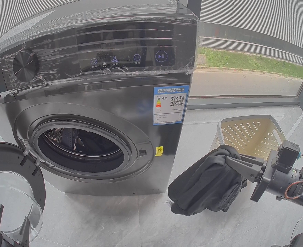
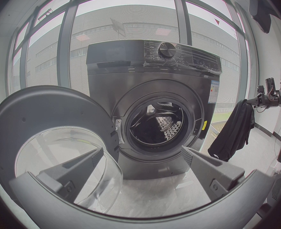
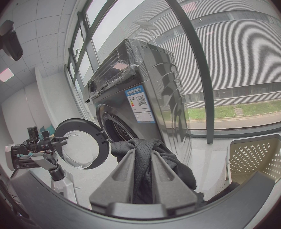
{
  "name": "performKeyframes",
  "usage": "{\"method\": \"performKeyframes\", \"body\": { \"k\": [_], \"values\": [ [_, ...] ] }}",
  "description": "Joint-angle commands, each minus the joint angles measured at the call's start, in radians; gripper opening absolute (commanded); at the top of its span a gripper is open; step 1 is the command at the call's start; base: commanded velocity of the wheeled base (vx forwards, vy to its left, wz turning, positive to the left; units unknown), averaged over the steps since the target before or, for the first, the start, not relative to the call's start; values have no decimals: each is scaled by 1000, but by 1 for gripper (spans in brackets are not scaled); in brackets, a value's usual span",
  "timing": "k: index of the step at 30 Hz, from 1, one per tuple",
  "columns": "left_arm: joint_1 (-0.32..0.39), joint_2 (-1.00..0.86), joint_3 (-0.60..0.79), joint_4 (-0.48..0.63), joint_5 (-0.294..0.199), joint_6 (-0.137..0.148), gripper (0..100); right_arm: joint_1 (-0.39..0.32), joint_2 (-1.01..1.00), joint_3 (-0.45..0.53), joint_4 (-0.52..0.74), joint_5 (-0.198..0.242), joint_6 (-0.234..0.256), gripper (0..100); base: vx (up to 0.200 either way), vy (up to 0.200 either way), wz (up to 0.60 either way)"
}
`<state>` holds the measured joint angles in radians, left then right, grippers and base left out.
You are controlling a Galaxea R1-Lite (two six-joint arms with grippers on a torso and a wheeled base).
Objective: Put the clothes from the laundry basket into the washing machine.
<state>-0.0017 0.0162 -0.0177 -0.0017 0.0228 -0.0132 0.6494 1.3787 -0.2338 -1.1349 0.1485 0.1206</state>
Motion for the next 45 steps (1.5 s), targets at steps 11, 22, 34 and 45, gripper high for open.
{"method": "performKeyframes", "body": {
  "k": [11, 22, 34, 45],
  "values": [
    [0, -15, 18, 0, 0, 6, 100, -23, -95, 105, 10, -3, 155, 0, -91, 0, 0],
    [0, -15, 18, 0, 3, -8, 100, -108, -141, 146, 12, -3, 154, 0, -18, 0, 0],
    [0, -15, 18, 0, 3, -14, 100, -117, -191, 195, 15, -3, 152, 0, 0, 167, 0],
    [0, -15, 18, 0, 2, 6, 100, -103, -178, 195, 17, 6, 152, 0, 0, 91, 0]
  ]
}}
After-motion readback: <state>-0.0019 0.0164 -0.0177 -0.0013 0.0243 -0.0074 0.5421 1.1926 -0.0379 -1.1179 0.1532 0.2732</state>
